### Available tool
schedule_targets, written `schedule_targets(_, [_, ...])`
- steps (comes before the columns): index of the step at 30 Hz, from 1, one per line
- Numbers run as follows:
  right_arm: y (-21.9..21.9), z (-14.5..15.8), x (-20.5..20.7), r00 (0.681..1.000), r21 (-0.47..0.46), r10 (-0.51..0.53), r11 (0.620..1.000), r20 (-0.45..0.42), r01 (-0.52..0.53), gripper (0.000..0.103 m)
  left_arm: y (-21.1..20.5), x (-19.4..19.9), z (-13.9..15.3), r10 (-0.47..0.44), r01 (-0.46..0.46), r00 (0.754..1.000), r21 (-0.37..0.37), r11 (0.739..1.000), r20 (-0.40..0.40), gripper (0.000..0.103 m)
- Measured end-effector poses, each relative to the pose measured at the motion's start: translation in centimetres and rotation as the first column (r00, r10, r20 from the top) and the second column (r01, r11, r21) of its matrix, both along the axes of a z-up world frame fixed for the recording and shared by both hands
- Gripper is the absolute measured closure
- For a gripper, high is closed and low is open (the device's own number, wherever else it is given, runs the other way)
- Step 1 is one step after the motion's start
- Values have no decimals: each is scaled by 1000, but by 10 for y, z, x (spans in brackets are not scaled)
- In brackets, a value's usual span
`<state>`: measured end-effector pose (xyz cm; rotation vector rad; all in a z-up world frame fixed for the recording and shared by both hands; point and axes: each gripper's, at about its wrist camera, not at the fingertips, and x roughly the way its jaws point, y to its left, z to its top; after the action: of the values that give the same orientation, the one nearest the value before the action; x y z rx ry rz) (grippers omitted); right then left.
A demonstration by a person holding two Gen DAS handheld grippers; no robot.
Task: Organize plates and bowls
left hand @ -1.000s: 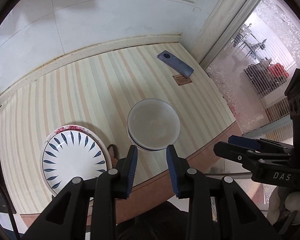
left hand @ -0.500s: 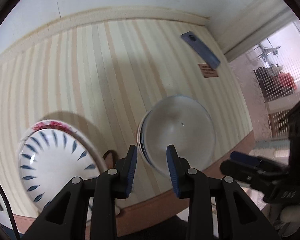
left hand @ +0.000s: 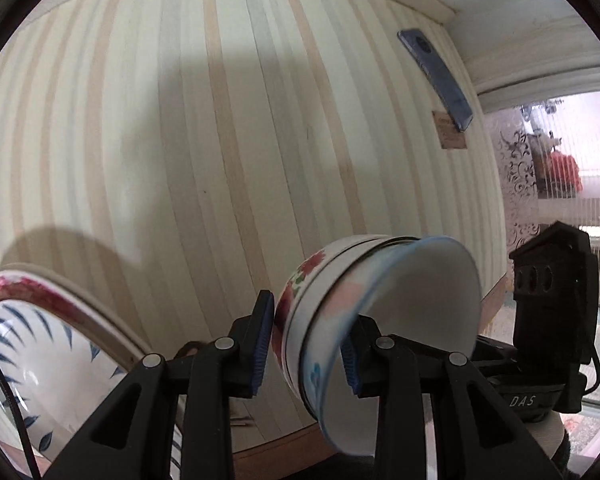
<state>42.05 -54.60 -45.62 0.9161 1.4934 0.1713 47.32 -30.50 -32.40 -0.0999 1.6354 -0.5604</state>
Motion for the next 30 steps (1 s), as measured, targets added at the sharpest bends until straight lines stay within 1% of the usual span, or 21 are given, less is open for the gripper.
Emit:
schedule_targets(1, [-1, 1, 2, 1000, 5, -11, 1000, 13, 11, 17, -2, 0, -3, -10, 10, 1000, 3, 1000, -8, 74])
schedule_targets(3, [0, 0, 8, 1000, 19, -5, 1000, 10, 5, 17, -6, 1, -5, -22, 22, 1000, 0, 1000, -10, 73])
schedule_targets(6, [2, -1, 13, 1000, 30, 0, 1000, 13, -1, 20, -9, 2, -6, -31, 31, 999, 1, 1000, -8, 71])
schedule_targets(7, [4, -1, 15, 1000, 32, 5, 999, 18, -5, 28, -9, 3, -6, -29, 29, 1000, 0, 1000, -8, 70])
schedule_targets(9, [9, -3, 19, 999, 41, 29, 999, 15, -30, 41, -8, 2, -7, -23, 23, 1000, -5, 1000, -8, 71])
schedule_targets(10, [12, -3, 21, 999, 20, 37, 999, 13, -37, 41, -6, 2, -7, -20, 20, 1000, -11, 1000, -8, 71])
schedule_targets(13, [14, -2, 23, 999, 6, 43, 999, 11, -43, 41, -4, 0, -7, -15, 15, 1000, -16, 1000, -7, 72])
schedule_targets(18, [14, -3, 23, 999, 25, 46, 999, 5, -46, 42, 0, -1, -7, 15, -15, 1000, -11, 1000, -23, 72])
schedule_targets(20, [18, -3, 25, 999, 35, 49, 998, 8, -50, 42, 1, -1, -4, 20, -20, 1000, 2, 1000, -8, 72])
schedule_targets(23, [22, -6, 27, 999, 68, 41, 997, 1, -41, 42, 5, -1, 0, 34, -34, 999, 10, 999, -7, 72])
schedule_targets(30, [35, 7, 37, 997, 87, 73, 993, 19, -74, 42, 13, 4, 14, 61, -61, 998, 35, 998, -4, 72])
